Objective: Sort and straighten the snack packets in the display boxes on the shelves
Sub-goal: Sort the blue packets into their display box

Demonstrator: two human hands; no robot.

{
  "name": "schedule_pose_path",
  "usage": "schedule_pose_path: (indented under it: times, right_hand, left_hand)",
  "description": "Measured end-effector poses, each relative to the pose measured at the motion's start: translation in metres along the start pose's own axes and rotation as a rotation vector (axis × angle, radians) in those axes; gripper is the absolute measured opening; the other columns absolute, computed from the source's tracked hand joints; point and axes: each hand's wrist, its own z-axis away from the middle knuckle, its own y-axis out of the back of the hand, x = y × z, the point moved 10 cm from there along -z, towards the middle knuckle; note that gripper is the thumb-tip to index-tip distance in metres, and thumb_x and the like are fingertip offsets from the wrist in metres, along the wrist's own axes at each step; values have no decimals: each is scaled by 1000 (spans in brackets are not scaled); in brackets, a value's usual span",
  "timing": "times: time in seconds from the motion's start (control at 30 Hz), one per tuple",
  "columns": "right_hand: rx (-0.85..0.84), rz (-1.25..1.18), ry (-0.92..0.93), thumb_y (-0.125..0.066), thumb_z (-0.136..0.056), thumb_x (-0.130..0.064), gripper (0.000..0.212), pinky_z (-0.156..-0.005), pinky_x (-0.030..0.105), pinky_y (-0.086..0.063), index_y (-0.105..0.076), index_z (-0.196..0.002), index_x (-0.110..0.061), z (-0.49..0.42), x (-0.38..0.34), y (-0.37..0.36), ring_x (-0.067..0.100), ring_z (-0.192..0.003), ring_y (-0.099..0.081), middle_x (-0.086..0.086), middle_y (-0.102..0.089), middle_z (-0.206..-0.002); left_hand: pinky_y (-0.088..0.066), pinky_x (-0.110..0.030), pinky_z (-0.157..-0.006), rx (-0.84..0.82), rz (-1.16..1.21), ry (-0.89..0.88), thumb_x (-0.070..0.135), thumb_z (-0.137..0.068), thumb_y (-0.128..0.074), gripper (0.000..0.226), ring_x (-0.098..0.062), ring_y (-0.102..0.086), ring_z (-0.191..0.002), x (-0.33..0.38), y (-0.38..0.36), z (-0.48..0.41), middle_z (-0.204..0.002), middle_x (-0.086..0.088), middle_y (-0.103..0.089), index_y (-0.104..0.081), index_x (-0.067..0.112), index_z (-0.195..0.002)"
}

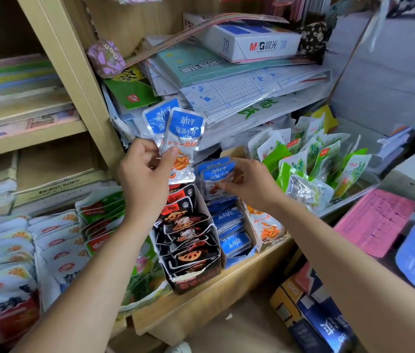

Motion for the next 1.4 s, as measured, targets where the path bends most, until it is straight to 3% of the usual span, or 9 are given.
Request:
schedule_pose_path:
  times: [0.17,0.3,0.47,0.6,0.7,0.87,1.07,1.23,1.4]
  right_hand:
    - [138,-357,-91,-81,-83,-19,20,-66,41,-54,-67,-90,-5,5,8,22,22,-69,-65,23,-67,-82]
    - [92,-405,-58,-79,-85,-12,21,-77,44,-57,-70,-102,-21,8,2,24,39,-86,-67,20,-71,-90]
    - [-50,-135,-67,-79,-85,-16,30,-78,42,-56,-68,-114,-18,7,12,14,23,-83,-70,4,-75,-89]
    - [-121,10,-39,-81,-82,-17,35,-72,22,-50,-66,-114,-21,9,8,2,0,-80,-65,-10,-72,-92]
    - [-97,73,-69,-84,-80,-21,43,-75,31,-52,-64,-117,-16,10,10,-6,10,-81,-64,-6,-70,-90]
    - [45,-19,-9,-89,-72,-24,54,-69,23,-50,-61,-118,-24,10,2,17,8,-75,-55,-6,-65,-105]
    - [133,14,120,-76,-86,-12,21,-72,20,-51,-76,-106,-21,20,-20,20,6,-77,-63,-14,-71,-93]
    - [190,204,159,-77,-82,-8,13,-78,32,-54,-81,-93,-14,17,-17,5,16,-81,-62,0,-76,-87]
    - [88,219,49,-78,-83,-14,21,-76,7,-46,-80,-103,-20,11,-8,5,4,-78,-62,-6,-75,-95]
  left_hand:
    - [-37,-12,-56,-8,22,-9,17,-90,-75,28,3,-54,-56,3,-3,2,-66,13,-60,-50,22,-79]
    - [-38,-13,-57,-9,24,-18,19,-91,-75,25,2,-55,-57,2,-3,2,-68,11,-63,-52,15,-83]
    - [-37,-11,-57,-15,32,-21,18,-91,-75,30,2,-54,-57,4,-4,3,-67,13,-61,-48,27,-79]
    - [-38,-14,-57,-33,24,-23,19,-91,-75,30,0,-54,-56,2,-7,4,-67,11,-61,-49,27,-79]
    - [-40,-15,-58,-55,27,-21,17,-90,-75,27,0,-56,-58,1,-11,5,-70,6,-65,-51,22,-80]
    - [-40,-14,-59,-71,25,-23,15,-90,-76,31,2,-56,-58,1,-14,6,-70,9,-64,-50,27,-79]
    - [-43,-16,-61,-69,29,-10,16,-90,-76,30,1,-57,-60,0,-15,6,-71,9,-65,-50,27,-79]
    - [-43,-16,-58,-58,30,-15,19,-90,-76,28,-1,-58,-60,3,-12,7,-72,7,-67,-51,27,-79]
    - [-39,-11,-57,-94,94,7,14,-90,-75,30,3,-55,-57,9,-19,11,-62,15,-62,-50,25,-79]
